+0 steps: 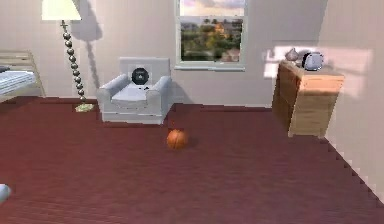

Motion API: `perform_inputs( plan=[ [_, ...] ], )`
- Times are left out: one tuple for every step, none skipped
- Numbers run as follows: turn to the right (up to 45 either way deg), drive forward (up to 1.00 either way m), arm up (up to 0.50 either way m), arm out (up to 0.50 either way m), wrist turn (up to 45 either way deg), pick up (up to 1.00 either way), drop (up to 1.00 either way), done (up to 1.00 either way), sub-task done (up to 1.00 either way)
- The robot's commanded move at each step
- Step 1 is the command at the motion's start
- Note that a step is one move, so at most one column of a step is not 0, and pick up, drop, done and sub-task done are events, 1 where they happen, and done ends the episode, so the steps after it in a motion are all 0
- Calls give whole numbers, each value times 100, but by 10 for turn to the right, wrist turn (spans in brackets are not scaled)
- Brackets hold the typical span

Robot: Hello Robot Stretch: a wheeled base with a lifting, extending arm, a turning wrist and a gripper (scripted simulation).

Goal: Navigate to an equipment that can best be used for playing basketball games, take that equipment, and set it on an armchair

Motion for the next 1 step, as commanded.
perform_inputs(
  plan=[
    [0,100,0,0,0,0,0,0,0]
  ],
)
